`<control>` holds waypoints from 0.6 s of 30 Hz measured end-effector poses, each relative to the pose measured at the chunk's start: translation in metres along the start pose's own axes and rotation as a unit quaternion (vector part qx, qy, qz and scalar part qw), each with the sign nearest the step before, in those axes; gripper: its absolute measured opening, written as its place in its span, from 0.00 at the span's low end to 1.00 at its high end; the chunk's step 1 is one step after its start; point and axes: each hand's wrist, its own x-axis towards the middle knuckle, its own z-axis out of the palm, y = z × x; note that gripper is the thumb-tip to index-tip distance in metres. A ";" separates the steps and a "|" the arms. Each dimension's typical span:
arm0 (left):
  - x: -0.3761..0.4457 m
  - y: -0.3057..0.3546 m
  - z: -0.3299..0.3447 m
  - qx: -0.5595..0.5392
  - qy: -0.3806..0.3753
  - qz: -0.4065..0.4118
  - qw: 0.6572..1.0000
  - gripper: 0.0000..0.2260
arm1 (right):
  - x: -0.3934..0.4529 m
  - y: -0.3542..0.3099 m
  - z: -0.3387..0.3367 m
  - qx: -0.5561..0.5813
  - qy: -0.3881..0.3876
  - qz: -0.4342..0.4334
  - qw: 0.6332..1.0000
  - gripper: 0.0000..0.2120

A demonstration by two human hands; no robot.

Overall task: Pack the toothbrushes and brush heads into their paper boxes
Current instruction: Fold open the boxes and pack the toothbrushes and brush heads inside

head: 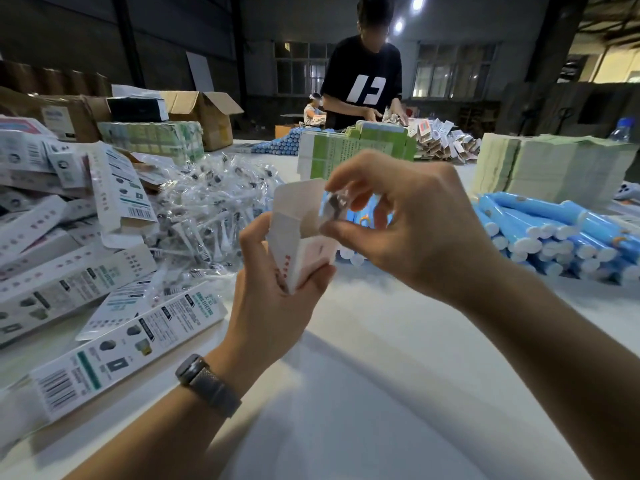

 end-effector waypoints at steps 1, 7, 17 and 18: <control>0.001 0.001 0.000 -0.012 0.003 -0.004 1.000 0.29 | -0.002 0.003 0.005 0.008 0.009 -0.012 1.000 0.12; 0.001 0.003 0.003 -0.064 -0.011 0.005 0.998 0.35 | -0.013 0.017 0.027 0.020 -0.040 -0.010 0.999 0.11; 0.001 0.010 0.006 -0.171 -0.039 0.002 0.985 0.26 | -0.020 0.023 0.046 0.359 0.004 0.133 0.924 0.19; 0.001 0.009 0.005 -0.164 -0.037 0.003 0.986 0.24 | -0.021 0.024 0.048 0.386 0.008 0.146 0.911 0.18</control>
